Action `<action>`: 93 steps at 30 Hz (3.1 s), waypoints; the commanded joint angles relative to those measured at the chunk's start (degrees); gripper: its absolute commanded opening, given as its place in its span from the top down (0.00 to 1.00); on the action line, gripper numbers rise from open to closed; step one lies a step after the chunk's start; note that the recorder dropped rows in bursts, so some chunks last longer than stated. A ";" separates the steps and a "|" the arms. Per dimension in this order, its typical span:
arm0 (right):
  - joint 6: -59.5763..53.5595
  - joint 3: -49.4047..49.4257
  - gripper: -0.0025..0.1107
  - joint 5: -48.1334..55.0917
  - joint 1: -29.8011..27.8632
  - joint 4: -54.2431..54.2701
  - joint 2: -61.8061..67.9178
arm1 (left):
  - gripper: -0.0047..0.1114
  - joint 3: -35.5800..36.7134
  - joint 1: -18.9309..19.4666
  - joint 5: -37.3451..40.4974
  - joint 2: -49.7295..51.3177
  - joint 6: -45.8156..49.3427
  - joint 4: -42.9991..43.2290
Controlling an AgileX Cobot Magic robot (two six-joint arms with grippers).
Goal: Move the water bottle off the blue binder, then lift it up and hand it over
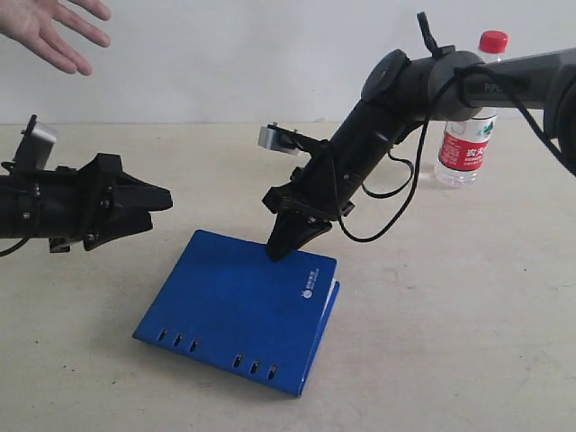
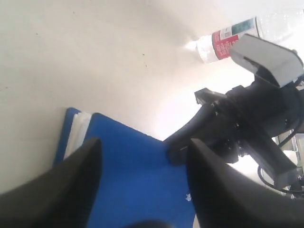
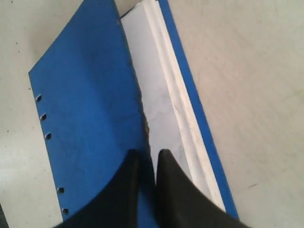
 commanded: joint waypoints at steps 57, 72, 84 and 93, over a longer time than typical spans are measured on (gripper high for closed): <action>-1.60 0.18 0.83 -9.22 0.05 25.76 2.76 | 0.52 1.48 -2.50 -10.53 4.77 -2.29 -0.22; -8.41 0.06 0.98 0.00 -5.77 35.35 2.53 | 0.52 -0.98 -2.40 -13.34 4.77 -3.14 -0.22; -7.93 0.19 0.98 0.00 -6.99 33.91 0.89 | 0.52 -7.14 -2.50 -0.89 4.86 0.31 -0.22; -8.50 0.19 0.98 0.00 -6.99 34.04 -0.75 | 0.52 -7.14 -2.50 -8.69 6.56 0.94 -0.22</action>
